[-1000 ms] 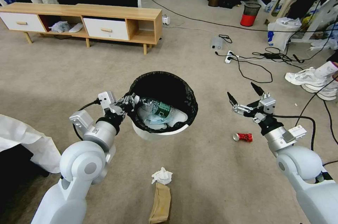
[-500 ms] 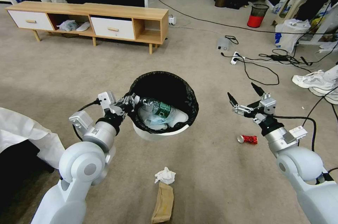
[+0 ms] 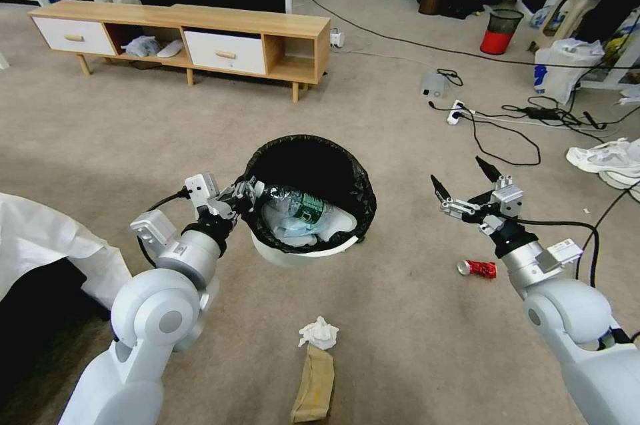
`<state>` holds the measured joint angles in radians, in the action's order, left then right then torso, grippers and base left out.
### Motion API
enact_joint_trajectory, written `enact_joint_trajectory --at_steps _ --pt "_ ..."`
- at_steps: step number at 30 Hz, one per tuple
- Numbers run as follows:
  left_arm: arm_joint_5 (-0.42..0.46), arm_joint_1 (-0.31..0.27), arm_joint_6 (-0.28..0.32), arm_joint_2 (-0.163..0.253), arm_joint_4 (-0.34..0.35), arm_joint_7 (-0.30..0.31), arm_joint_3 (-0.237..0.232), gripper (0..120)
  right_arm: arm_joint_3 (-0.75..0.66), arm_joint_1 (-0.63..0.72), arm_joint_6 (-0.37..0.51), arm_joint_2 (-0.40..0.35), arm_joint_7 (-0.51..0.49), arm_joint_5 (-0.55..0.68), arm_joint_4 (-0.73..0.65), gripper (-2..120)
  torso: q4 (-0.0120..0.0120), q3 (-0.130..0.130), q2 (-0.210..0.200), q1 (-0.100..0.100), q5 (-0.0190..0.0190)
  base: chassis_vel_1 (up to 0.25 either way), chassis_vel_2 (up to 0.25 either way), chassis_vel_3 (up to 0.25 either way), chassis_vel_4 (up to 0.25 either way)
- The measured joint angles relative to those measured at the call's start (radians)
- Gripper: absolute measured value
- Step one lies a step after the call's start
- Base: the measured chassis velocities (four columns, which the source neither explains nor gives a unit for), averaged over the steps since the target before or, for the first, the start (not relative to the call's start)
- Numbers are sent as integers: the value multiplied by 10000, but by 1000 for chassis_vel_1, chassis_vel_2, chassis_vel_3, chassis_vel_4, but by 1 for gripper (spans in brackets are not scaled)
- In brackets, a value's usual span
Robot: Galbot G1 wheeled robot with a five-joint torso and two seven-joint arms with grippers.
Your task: Pick up the trash bin and place the garbage on the floor into it.
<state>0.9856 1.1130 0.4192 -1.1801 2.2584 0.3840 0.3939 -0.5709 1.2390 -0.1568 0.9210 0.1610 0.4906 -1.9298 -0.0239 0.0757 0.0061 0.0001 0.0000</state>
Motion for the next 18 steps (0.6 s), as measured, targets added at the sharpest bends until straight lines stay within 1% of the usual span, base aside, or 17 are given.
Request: enact_joint_trajectory --at_steps 18 --pt "-3 -1 0 -1 -2 10 -11 7 62 -51 7 -4 7 7 41 100 0 0 1 0 0 0 0 0 0"
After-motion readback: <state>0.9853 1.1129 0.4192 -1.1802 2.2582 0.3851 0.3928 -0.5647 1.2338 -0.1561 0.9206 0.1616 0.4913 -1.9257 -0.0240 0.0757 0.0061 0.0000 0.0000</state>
